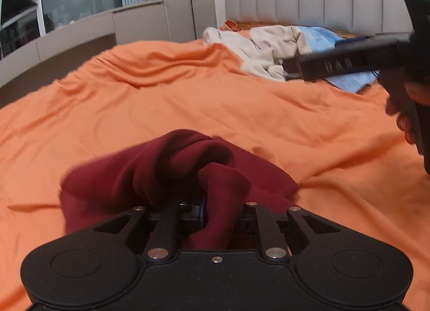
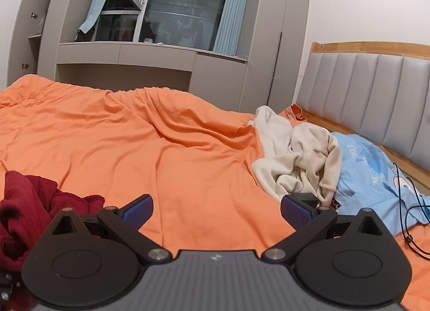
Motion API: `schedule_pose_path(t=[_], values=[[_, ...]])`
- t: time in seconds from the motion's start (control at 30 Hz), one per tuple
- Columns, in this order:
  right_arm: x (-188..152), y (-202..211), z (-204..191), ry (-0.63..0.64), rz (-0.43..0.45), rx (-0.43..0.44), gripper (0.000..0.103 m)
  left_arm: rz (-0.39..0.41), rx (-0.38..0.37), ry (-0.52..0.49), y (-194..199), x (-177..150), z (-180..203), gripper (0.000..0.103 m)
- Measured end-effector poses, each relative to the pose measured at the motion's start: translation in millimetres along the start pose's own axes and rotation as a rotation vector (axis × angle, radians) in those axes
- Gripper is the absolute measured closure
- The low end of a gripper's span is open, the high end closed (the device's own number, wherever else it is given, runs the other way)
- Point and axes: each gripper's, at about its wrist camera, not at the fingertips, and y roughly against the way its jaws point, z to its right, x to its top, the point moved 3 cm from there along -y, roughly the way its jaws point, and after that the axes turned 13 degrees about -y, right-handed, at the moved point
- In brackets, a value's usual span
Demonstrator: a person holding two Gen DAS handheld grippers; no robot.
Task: Fold small clothes
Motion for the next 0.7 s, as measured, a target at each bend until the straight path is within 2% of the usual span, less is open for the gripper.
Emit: schedule_pose_path(t=[0.2, 0.27, 0.33, 0.43, 0.53, 0.63, 0.7], values=[[-6.2, -4.4, -9.1, 0.007, -0.036, 0.020, 0.000, -0.006, -0.066, 0.026, 1.8, -6.0, -0.6, 0.057], [-8.8, -6.5, -12.8, 0.013, -0.044, 0.020, 0.000, 0.001, -0.089, 0.039, 5.5, -6.1, -5.9, 0.034], [-10.8, -7.5, -16.7, 0.013, -0.047, 0.029, 0.000, 0.014, -0.103, 0.061, 15.3, -9.7, -9.4, 0.020], [-13.7, -4.7, -23.6, -0.018, -0.044, 0.089, 0.000, 0.035, -0.141, 0.096, 31.4, -16.7, -16.3, 0.015], [-13.3, 4.1, -32.3, -0.087, -0.023, 0.205, 0.000, 0.062, -0.158, 0.153, 47.9, -26.7, -27.2, 0.008], [-15.1, 11.9, -45.4, -0.136, -0.035, 0.339, 0.000, 0.113, -0.131, 0.236, 65.7, -39.6, -44.3, 0.002], [-18.9, 15.2, -55.3, -0.162, -0.059, 0.407, 0.000, 0.132, -0.082, 0.300, 73.3, -46.0, -58.2, 0.001]])
